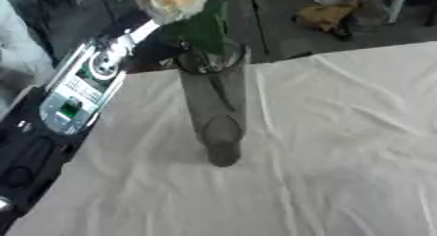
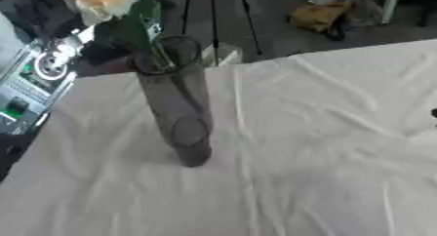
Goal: Arrange flowers into the vase.
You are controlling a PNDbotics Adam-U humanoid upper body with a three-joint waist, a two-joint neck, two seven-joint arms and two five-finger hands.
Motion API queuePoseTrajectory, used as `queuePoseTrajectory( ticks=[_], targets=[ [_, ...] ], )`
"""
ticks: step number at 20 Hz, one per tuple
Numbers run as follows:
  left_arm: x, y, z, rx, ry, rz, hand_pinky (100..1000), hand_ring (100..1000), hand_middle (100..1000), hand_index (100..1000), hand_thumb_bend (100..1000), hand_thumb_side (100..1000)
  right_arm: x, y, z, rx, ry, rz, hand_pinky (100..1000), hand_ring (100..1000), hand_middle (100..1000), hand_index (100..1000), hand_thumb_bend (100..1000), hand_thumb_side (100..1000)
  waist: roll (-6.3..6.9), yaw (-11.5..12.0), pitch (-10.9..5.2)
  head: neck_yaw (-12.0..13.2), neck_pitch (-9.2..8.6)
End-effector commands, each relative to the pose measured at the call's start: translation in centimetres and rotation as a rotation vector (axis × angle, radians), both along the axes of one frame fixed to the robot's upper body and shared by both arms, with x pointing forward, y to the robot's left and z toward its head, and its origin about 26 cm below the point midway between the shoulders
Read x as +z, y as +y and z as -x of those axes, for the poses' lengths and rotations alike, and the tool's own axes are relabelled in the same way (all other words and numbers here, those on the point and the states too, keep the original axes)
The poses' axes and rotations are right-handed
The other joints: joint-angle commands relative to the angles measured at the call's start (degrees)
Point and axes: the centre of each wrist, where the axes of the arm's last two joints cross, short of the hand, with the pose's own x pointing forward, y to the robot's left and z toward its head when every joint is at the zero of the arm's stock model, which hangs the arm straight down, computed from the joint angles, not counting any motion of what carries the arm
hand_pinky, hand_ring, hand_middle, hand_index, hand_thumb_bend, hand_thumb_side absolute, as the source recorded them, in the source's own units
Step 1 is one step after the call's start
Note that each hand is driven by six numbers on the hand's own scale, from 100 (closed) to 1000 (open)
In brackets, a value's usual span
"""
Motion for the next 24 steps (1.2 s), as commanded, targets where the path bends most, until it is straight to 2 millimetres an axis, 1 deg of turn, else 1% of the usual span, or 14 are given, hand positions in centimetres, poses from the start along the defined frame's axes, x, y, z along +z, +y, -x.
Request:
queuePoseTrajectory(
  ticks=[1,2,4,6,12,15,16,18,19,20,21,22,23,24],
  targets=[
    [2.2,1.2,0.8,0.000,-0.024,-0.031,630,774,781,933,100,1000,0.8,-0.1,0.3,-0.002,-0.023,0.012,641,482,443,680,100,979,-0.30,0.1,-1.66,0.1,0.57],
    [2.3,1.3,0.8,-0.004,-0.013,-0.039,657,791,795,948,100,1000,0.8,-0.1,0.3,-0.002,-0.023,0.013,641,482,443,679,100,979,-0.27,0.1,-1.68,0.2,0.59],
    [2.6,1.6,0.8,-0.012,0.009,-0.051,679,804,806,962,100,1000,0.7,-0.1,0.3,-0.003,-0.022,0.013,641,482,443,679,100,977,-0.21,0.1,-1.74,0.2,0.64],
    [2.9,1.8,0.8,-0.019,0.027,-0.058,735,836,833,997,100,1000,0.7,-0.1,0.3,-0.002,-0.020,0.014,641,482,442,679,100,979,-0.15,0.1,-1.78,0.2,0.67],
    [3.5,2.3,0.7,-0.043,0.094,-0.064,817,890,890,1000,105,1000,0.7,-0.1,0.3,-0.001,-0.018,0.014,641,482,442,679,100,979,-0.05,0.0,-1.87,0.5,0.77],
    [3.7,2.6,0.6,-0.055,0.129,-0.081,843,906,914,1000,159,1000,0.7,-0.1,0.3,-0.001,-0.015,0.015,642,482,442,679,100,980,0.12,0.0,-1.95,0.6,0.88],
    [3.7,2.7,0.5,-0.056,0.141,-0.091,843,906,914,1000,159,1000,0.7,-0.1,0.3,0.000,-0.014,0.016,642,482,442,679,100,980,0.15,0.0,-1.97,0.6,0.91],
    [3.8,2.9,0.5,-0.051,0.158,-0.105,852,910,919,1000,206,1000,0.7,-0.1,0.3,0.001,-0.012,0.018,642,482,442,680,100,980,0.23,0.0,-2.01,0.7,0.99],
    [3.9,3.0,0.5,-0.049,0.166,-0.111,855,910,919,1000,264,1000,0.7,-0.1,0.3,0.001,-0.011,0.018,643,482,442,680,100,980,0.27,0.1,-2.03,0.7,0.99],
    [3.9,3.1,0.4,-0.049,0.173,-0.115,855,910,919,1000,264,1000,0.7,-0.1,0.3,0.002,-0.010,0.019,643,482,442,680,100,980,0.29,0.1,-2.03,0.7,0.99],
    [3.9,3.1,0.4,-0.050,0.181,-0.120,860,911,919,1000,400,1000,0.7,-0.1,0.3,0.003,-0.009,0.020,643,482,441,680,100,980,0.34,0.1,-2.04,0.7,1.03],
    [3.9,3.2,0.4,-0.051,0.191,-0.127,863,912,920,1000,475,1000,0.7,0.0,0.3,0.003,-0.008,0.021,643,482,441,680,100,980,0.39,0.1,-2.05,0.7,1.06],
    [3.9,3.2,0.4,-0.053,0.200,-0.134,864,912,919,1000,599,1000,0.7,0.0,0.3,0.003,-0.007,0.022,643,482,441,680,100,980,0.44,0.2,-2.05,0.7,1.09],
    [4.0,3.3,0.4,-0.054,0.210,-0.141,864,911,919,1000,674,1000,0.6,0.0,0.3,0.003,-0.006,0.022,643,482,441,680,100,981,0.48,0.2,-2.05,0.7,1.14]
  ],
)
